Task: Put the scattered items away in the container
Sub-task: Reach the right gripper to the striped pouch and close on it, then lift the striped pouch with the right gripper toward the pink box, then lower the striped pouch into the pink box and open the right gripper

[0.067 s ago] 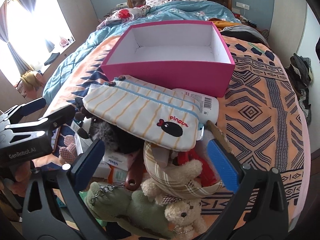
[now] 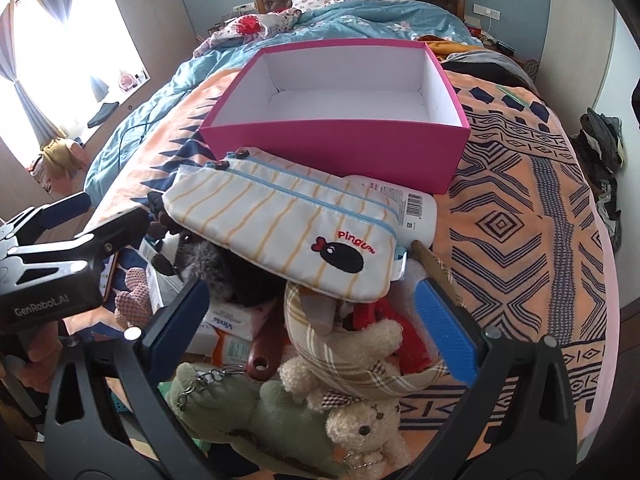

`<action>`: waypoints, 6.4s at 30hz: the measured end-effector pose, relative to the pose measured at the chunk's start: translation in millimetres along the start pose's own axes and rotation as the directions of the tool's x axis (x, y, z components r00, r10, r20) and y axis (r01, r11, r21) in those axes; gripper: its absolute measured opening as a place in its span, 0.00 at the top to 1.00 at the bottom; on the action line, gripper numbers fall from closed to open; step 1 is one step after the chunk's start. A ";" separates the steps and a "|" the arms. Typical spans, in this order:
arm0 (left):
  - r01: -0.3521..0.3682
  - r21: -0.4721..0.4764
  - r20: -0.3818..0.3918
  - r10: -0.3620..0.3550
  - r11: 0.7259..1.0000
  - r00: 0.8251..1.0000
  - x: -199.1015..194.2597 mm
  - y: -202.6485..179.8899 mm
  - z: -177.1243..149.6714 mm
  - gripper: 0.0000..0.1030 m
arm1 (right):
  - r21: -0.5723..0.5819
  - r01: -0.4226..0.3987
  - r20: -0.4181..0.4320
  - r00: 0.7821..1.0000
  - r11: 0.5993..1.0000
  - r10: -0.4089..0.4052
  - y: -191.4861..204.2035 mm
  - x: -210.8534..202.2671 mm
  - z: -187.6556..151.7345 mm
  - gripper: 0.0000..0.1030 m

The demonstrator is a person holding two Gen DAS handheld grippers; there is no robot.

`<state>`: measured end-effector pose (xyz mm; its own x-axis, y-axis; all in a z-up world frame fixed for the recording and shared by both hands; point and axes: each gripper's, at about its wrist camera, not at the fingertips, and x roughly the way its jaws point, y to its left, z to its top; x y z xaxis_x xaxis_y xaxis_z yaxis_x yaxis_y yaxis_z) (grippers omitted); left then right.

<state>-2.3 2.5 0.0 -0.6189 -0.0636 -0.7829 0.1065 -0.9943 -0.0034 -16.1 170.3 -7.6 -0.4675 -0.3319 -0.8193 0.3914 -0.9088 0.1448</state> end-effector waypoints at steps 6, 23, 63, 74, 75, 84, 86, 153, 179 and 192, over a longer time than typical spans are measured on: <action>-0.003 0.014 0.001 0.003 1.000 1.000 0.1 -3.8 1.8 0.00 | -0.035 0.002 -0.008 1.000 0.999 -0.002 1.1 6.7 1.5 0.06; 0.009 0.062 -0.035 -0.007 0.998 0.999 34.3 -25.3 8.9 0.00 | -0.204 0.009 -0.065 0.998 0.979 -0.023 -14.5 30.7 3.4 0.20; -0.008 0.322 0.034 -0.004 0.947 0.999 55.8 -55.5 52.9 0.16 | -0.242 -0.199 -0.030 0.980 0.950 0.198 -60.6 44.4 72.7 0.53; 0.057 0.227 -0.079 -0.040 0.972 0.996 92.8 -47.5 69.6 0.55 | -0.119 -0.221 0.048 0.973 0.968 0.228 -92.1 51.5 77.3 0.32; 0.067 0.228 -0.082 -0.049 0.971 0.995 94.7 -47.7 69.6 0.56 | -0.098 -0.219 0.051 0.973 0.971 0.225 -96.7 52.1 72.4 0.32; 0.116 0.242 -0.121 -0.088 0.963 0.989 108.7 -43.2 70.7 0.56 | -0.035 -0.193 0.088 0.977 0.981 0.195 -103.7 71.0 62.4 0.32; 0.125 0.238 -0.125 -0.097 0.963 0.987 109.6 -41.1 71.4 0.56 | -0.026 -0.187 0.098 0.977 0.982 0.189 -103.9 75.6 61.7 0.32; 0.120 -0.006 -0.263 -0.118 0.993 0.958 171.2 5.1 189.6 0.71 | 0.082 -0.324 0.015 0.946 0.942 0.324 -124.9 105.0 208.3 0.83; -0.020 0.029 -0.324 0.028 0.999 0.946 224.3 -8.7 194.5 0.71 | 0.154 -0.215 -0.141 0.961 0.964 0.237 -128.8 179.9 223.8 0.83; -0.003 0.017 -0.287 0.008 1.000 0.958 221.5 -2.5 198.8 0.69 | 0.079 -0.109 -0.198 0.973 0.991 0.123 -115.5 201.6 234.4 0.82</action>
<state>-294.4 -26.1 -49.7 -0.3684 -0.0441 -0.9286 0.0952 -0.9954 0.0095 -341.4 149.1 -59.4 -0.2501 -0.3842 -0.8888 0.3756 -0.8845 0.2766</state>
